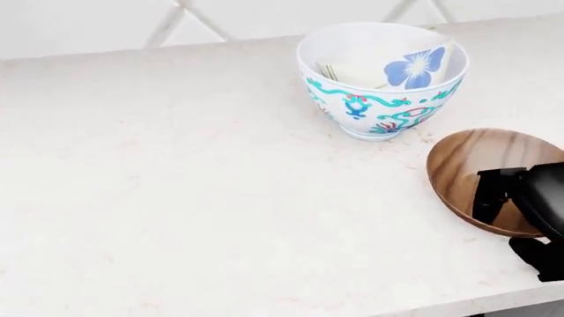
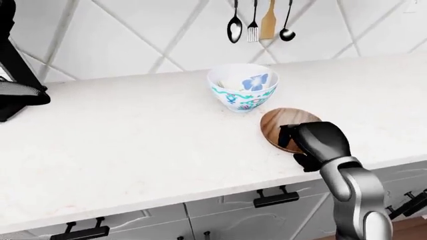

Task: Stack the bowls from largest to smallest.

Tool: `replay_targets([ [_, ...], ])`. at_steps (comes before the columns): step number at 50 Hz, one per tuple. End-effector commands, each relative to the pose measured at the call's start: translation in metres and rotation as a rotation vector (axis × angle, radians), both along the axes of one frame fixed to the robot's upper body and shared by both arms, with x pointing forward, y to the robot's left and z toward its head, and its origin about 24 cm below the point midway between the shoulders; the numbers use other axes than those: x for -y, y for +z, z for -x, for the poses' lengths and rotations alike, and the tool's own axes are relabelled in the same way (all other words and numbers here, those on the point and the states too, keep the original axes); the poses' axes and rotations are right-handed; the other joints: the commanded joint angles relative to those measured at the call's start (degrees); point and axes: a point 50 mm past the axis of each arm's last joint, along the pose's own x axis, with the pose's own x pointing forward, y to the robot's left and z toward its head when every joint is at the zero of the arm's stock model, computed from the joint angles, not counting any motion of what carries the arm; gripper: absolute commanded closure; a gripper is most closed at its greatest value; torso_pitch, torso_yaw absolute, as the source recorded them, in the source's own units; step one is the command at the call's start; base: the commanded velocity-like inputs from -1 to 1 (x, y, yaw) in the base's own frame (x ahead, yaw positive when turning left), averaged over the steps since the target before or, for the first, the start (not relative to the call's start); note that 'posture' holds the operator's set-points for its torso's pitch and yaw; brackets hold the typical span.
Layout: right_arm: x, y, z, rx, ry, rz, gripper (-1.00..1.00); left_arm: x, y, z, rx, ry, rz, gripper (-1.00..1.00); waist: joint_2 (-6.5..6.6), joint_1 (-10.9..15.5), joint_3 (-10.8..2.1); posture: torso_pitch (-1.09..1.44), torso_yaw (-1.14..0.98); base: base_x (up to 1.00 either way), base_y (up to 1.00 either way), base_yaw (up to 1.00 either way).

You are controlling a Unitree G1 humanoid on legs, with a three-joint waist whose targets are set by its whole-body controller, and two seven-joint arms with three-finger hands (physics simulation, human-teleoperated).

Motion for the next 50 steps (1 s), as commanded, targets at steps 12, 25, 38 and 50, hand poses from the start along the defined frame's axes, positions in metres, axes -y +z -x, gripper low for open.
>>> replay_targets([
  [12, 0.013, 0.052, 0.022, 0.075, -0.021, -0.004, 1.0, -0.002, 0.01, 0.006, 0.058, 0.012, 0.005, -1.0, 0.27, 0.1, -0.09, -0.22, -0.09, 0.0, 0.0, 0.0],
  [25, 0.013, 0.119, 0.024, 0.187, -0.015, -0.025, 1.0, -0.002, 0.009, 0.005, 0.058, 0.011, 0.008, -1.0, 0.68, -1.1, 0.37, -0.22, -0.09, 0.0, 0.0, 0.0],
  [38, 0.003, 0.17, -0.003, 0.239, 0.004, -0.033, 1.0, -0.002, 0.006, 0.005, 0.056, 0.01, 0.01, -1.0, 0.76, -1.4, 0.84, -0.22, -0.09, 0.0, 0.0, 0.0],
  [50, -0.014, 0.199, -0.042, 0.249, 0.028, -0.034, 1.0, -0.004, 0.011, 0.007, 0.064, 0.012, 0.014, -1.0, 1.57, -1.3, 1.51, -0.22, -0.09, 0.0, 0.0, 0.0],
])
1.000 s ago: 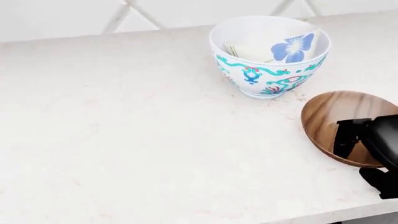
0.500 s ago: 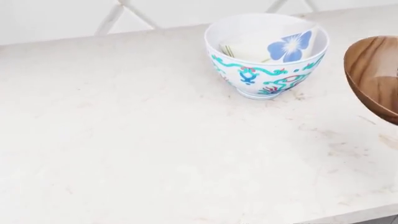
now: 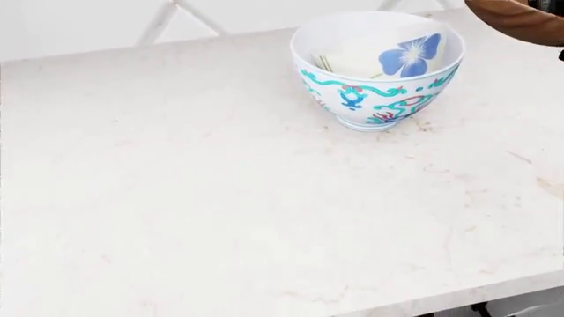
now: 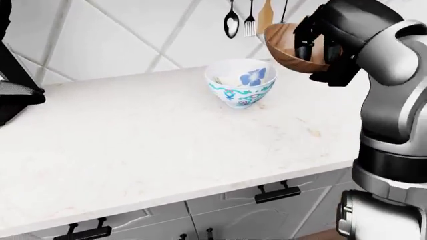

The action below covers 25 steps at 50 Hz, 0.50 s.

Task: Stack the bowls from largest to smallest.

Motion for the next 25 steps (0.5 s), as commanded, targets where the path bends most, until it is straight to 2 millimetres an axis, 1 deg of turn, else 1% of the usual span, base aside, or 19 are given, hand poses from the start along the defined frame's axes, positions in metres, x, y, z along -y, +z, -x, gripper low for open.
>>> replay_targets([
  [1, -0.004, 0.022, 0.005, 0.097, -0.001, 0.016, 1.0, -0.002, 0.011, 0.005, 0.061, 0.013, 0.005, -1.0, -0.11, -0.1, -0.79, -0.22, -0.09, 0.0, 0.0, 0.0],
  [5, -0.014, 0.035, -0.011, 0.097, 0.017, 0.017, 1.0, -0.002, 0.012, 0.005, 0.063, 0.012, 0.004, -1.0, 0.26, -0.1, -0.6, -0.22, -0.09, 0.0, 0.0, 0.0],
  [7, -0.02, 0.038, -0.022, 0.09, 0.027, 0.017, 1.0, -0.002, 0.013, 0.005, 0.064, 0.011, 0.003, -1.0, 0.47, 0.0, -0.45, -0.22, -0.09, 0.0, 0.0, 0.0],
  [8, -0.023, 0.041, -0.024, 0.09, 0.032, 0.018, 1.0, -0.002, 0.013, 0.005, 0.064, 0.011, 0.002, -1.0, 0.59, -0.1, -0.4, -0.22, -0.09, 0.0, 0.0, 0.0],
  [11, -0.033, 0.046, -0.039, 0.087, 0.047, 0.012, 1.0, -0.002, 0.013, 0.005, 0.064, 0.011, 0.003, -1.0, 0.86, -0.1, -0.29, -0.22, -0.09, 0.0, 0.0, 0.0],
  [16, -0.051, 0.048, -0.056, 0.075, 0.074, 0.005, 1.0, -0.004, 0.014, 0.005, 0.066, 0.012, 0.002, -1.0, 1.26, -0.1, -0.21, -0.22, -0.09, 0.0, 0.0, 0.0],
  [20, -0.064, 0.04, -0.074, 0.048, 0.095, 0.018, 0.99, -0.004, 0.011, 0.004, 0.06, 0.013, 0.001, -1.0, 1.53, -0.1, -0.13, -0.22, -0.09, 0.0, 0.0, 0.0],
  [23, -0.075, 0.043, -0.083, 0.047, 0.109, 0.024, 0.99, -0.004, 0.01, 0.003, 0.058, 0.014, 0.0, -1.0, 1.72, -0.2, -0.24, -0.22, -0.09, 0.0, 0.0, 0.0],
  [25, -0.085, 0.051, -0.086, 0.065, 0.125, 0.027, 0.99, -0.003, 0.009, 0.002, 0.055, 0.014, -0.003, -1.0, 1.85, -0.2, -0.29, -0.22, -0.09, 0.0, 0.0, 0.0],
])
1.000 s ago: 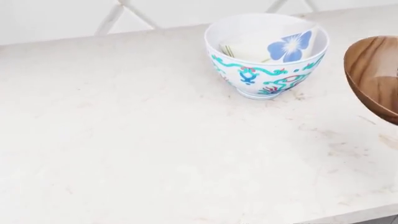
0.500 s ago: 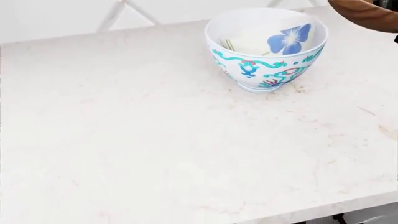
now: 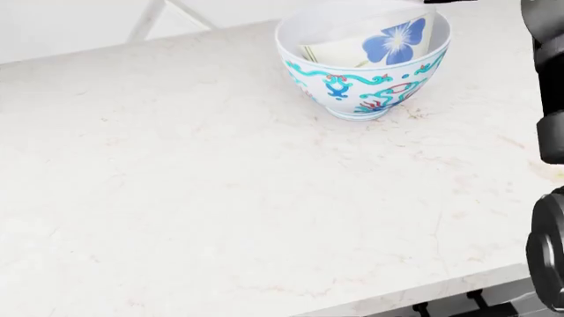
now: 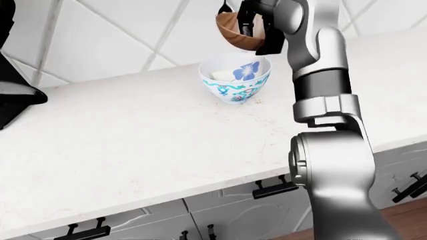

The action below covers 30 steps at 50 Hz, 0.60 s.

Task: Stack the bowls from largest to smallest.

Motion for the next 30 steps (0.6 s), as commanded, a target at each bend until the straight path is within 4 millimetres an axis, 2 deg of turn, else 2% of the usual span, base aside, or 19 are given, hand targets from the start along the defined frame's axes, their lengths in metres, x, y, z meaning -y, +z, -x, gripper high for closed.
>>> replay_targets([
  [1, -0.013, 0.041, 0.011, 0.176, 0.04, -0.004, 0.99, -0.003, 0.01, 0.005, 0.063, 0.019, 0.0, -1.0, -0.21, -0.1, -1.54, -0.22, -0.09, 0.0, 0.0, 0.0],
  [9, -0.042, 0.044, 0.001, 0.172, 0.086, 0.021, 0.98, -0.007, 0.014, 0.008, 0.071, 0.022, 0.005, -1.0, 0.32, -0.2, -1.26, -0.22, -0.09, 0.0, 0.0, 0.0],
  [20, -0.056, 0.035, -0.005, 0.174, 0.107, 0.028, 0.98, -0.008, 0.014, 0.009, 0.069, 0.021, -0.001, -1.0, 0.41, -0.2, -1.34, -0.23, -0.09, 0.0, 0.0, 0.0],
  [24, -0.061, 0.024, -0.009, 0.164, 0.116, 0.054, 0.98, -0.009, 0.014, 0.01, 0.07, 0.02, 0.005, -1.0, 0.47, -0.1, -1.66, -0.25, -0.09, 0.0, 0.0, 0.0],
  [30, -0.063, 0.015, -0.011, 0.157, 0.122, 0.066, 0.98, -0.011, 0.014, 0.012, 0.071, 0.022, 0.014, -1.0, 0.61, -0.1, -2.8, -0.28, -0.09, 0.0, 0.0, 0.0],
])
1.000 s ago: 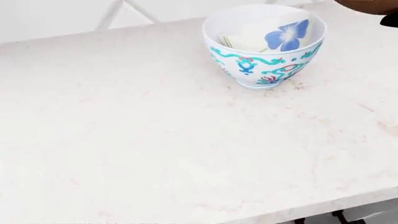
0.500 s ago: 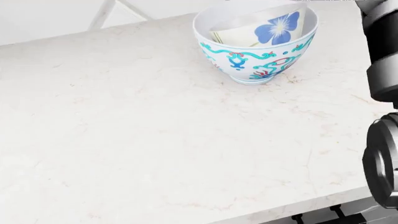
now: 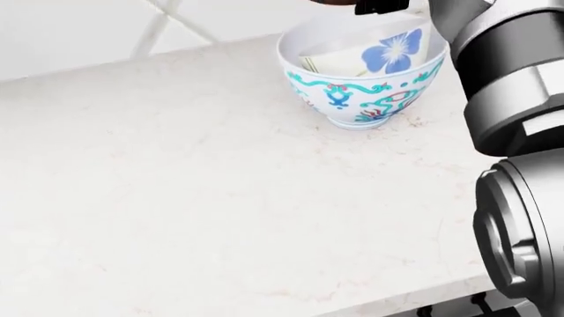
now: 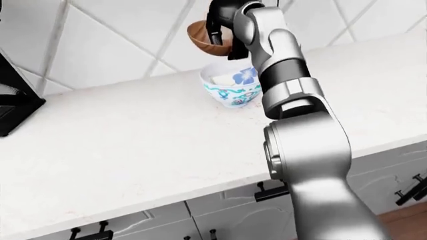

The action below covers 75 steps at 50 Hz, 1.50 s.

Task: Stack the bowls from largest to smallest.

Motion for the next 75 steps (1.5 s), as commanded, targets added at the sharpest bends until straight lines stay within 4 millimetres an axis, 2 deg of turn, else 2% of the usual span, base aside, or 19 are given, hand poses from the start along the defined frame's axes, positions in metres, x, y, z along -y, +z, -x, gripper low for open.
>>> replay_targets([
  [1, -0.005, 0.032, 0.009, 0.129, 0.025, -0.019, 0.98, -0.003, 0.011, 0.007, 0.065, 0.019, 0.007, -1.0, 0.0, -0.1, -1.51, -0.29, -0.09, 0.0, 0.0, 0.0],
  [12, -0.012, 0.013, 0.004, 0.092, 0.032, 0.007, 0.99, -0.006, 0.014, 0.011, 0.063, 0.027, 0.002, -1.0, 0.27, -0.1, -4.07, -0.36, -0.09, 0.0, 0.0, 0.0],
  [18, -0.01, 0.008, 0.002, 0.084, 0.015, 0.023, 1.0, -0.008, 0.012, 0.01, 0.063, 0.029, 0.006, -1.0, 0.31, 0.1, -4.8, -0.36, -0.09, 0.0, 0.0, 0.0],
  [26, -0.009, 0.002, 0.0, 0.065, -0.018, 0.044, 1.0, -0.009, 0.011, 0.009, 0.064, 0.029, 0.007, -1.0, 0.22, 0.3, -5.01, -0.36, -0.09, 0.0, 0.0, 0.0],
  [42, -0.003, -0.009, -0.004, 0.048, -0.071, 0.058, 0.74, -0.014, 0.007, 0.01, 0.063, 0.036, 0.01, -1.0, 0.21, 0.5, -5.23, -0.36, -0.09, 0.0, 0.0, 0.0],
  [54, 0.001, -0.016, -0.006, 0.042, -0.086, 0.071, 0.69, -0.017, 0.006, 0.01, 0.064, 0.04, 0.013, -1.0, 0.33, 0.3, -5.47, -0.36, -0.09, 0.0, 0.0, 0.0],
  [56, 0.0, -0.018, -0.006, 0.04, -0.086, 0.072, 0.65, -0.017, 0.005, 0.009, 0.064, 0.04, 0.013, -1.0, 0.34, 0.3, -5.51, -0.36, -0.09, 0.0, 0.0, 0.0],
  [57, 0.0, -0.018, -0.006, 0.04, -0.086, 0.071, 0.58, -0.017, 0.005, 0.009, 0.063, 0.041, 0.013, -1.0, 0.35, 0.2, -5.53, -0.36, -0.09, 0.0, 0.0, 0.0],
  [68, 0.001, -0.023, -0.008, 0.051, -0.094, 0.073, 0.52, -0.019, 0.003, 0.009, 0.063, 0.041, 0.012, -1.0, 0.37, 0.1, -5.63, -0.36, -0.09, 0.0, 0.0, 0.0],
  [72, 0.002, -0.023, -0.008, 0.062, -0.101, 0.076, 0.39, -0.018, 0.004, 0.01, 0.064, 0.04, 0.012, -1.0, 0.38, 0.1, -5.6, -0.36, -0.09, 0.0, 0.0, 0.0],
  [73, 0.003, -0.023, -0.008, 0.063, -0.104, 0.077, 0.3, -0.018, 0.004, 0.01, 0.064, 0.04, 0.011, -1.0, 0.37, 0.1, -5.58, -0.36, -0.09, 0.0, 0.0, 0.0],
  [75, 0.003, -0.023, -0.008, 0.068, -0.106, 0.077, 0.29, -0.019, 0.004, 0.01, 0.064, 0.041, 0.012, -1.0, 0.36, 0.2, -5.58, -0.36, -0.09, 0.0, 0.0, 0.0],
])
